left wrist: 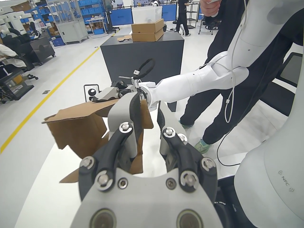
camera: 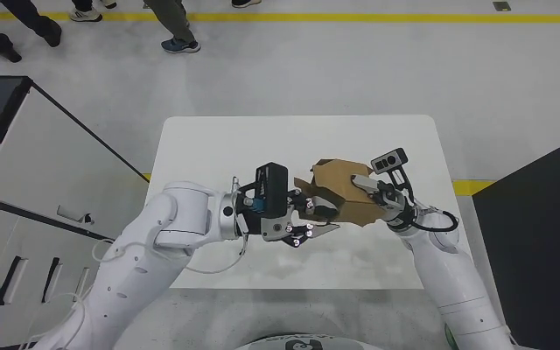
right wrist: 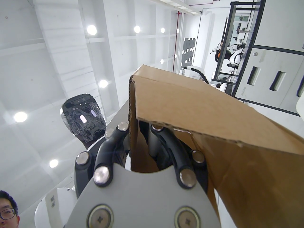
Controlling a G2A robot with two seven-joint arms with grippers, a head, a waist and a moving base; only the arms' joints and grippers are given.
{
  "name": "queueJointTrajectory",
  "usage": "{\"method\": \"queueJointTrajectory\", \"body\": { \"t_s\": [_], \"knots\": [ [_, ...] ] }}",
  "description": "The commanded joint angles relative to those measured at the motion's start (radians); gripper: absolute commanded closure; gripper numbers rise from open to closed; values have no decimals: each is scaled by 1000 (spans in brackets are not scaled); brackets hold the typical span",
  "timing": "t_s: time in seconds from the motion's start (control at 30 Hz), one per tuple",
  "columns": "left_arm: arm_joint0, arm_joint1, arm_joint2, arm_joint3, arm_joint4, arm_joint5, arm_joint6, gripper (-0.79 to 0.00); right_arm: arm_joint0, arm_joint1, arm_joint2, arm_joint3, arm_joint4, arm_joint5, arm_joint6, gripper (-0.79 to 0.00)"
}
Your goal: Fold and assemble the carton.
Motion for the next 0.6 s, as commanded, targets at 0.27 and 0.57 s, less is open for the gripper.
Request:
{"method": "queueJointTrajectory", "body": {
  "t_s": [0.27, 0.57],
  "knots": [
    [4, 3, -31, 2, 7, 11, 34, -194, 8, 1, 10, 23, 25, -27, 86, 0],
    [6, 6, -57, -3, 16, 19, 50, -182, 3, 3, 34, 37, 34, -41, 120, 0]
  ]
}}
